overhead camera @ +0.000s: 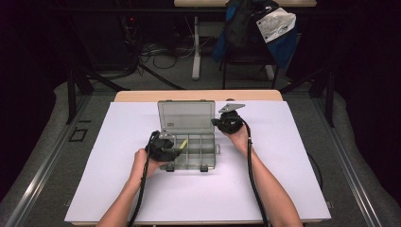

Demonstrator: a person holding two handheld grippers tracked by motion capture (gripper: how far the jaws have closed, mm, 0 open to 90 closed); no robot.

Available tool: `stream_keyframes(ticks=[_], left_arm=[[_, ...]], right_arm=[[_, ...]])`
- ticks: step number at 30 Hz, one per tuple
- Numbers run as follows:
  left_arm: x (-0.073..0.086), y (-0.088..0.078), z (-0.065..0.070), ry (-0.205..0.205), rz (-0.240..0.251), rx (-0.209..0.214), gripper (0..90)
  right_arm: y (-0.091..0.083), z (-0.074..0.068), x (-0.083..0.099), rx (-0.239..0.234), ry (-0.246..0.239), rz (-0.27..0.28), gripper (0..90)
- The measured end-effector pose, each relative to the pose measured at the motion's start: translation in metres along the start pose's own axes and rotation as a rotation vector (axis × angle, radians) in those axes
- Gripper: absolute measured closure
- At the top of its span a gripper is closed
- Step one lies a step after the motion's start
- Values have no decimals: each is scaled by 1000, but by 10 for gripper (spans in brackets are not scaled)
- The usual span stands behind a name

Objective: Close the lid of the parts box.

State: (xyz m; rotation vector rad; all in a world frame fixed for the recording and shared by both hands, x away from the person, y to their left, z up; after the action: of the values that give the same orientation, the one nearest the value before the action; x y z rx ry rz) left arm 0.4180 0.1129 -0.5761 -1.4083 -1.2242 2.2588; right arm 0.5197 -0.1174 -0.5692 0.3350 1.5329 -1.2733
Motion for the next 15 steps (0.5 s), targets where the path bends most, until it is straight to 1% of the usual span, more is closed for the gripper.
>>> stream_keyframes(ticks=[3,4,5,6,9,11,12,13,15], left_arm=[[-1,0,0,12,-3,-7,492],[-2,0,0,15,2,-12,422],[-2,0,0,15,2,-12,379],[-2,-1,-1,15,1,-15,379],[-6,-6,-1,16,30,-14,280],[-8,-11,0,19,51,-13,233],[-11,-16,0,16,70,-20,158],[-11,-16,0,16,70,-20,128],[-13,-22,-1,19,91,-31,125]], right_arm=[[0,0,0,0,2,2,900],[-1,0,0,1,-2,5,900],[-1,0,0,1,-2,5,900],[-1,1,0,1,-1,6,900],[-2,1,0,-2,1,13,900],[-3,1,0,0,-2,12,900],[-4,1,0,-2,-1,20,900],[-4,1,0,-2,-1,20,900],[-5,1,0,-2,-4,24,900]])
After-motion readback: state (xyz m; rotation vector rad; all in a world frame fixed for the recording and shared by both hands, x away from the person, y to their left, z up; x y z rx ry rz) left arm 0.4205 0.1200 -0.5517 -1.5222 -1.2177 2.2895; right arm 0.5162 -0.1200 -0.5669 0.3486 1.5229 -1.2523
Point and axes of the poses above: each handheld gripper's, and its own axes: y roughly forward along the jaws, x roughly out of its underside, z roughly to its right, the point moved 5 cm from there along y, roughly forward along the jaws, and after that the axes turned 15 degrees about x, right-handed, at the moved point
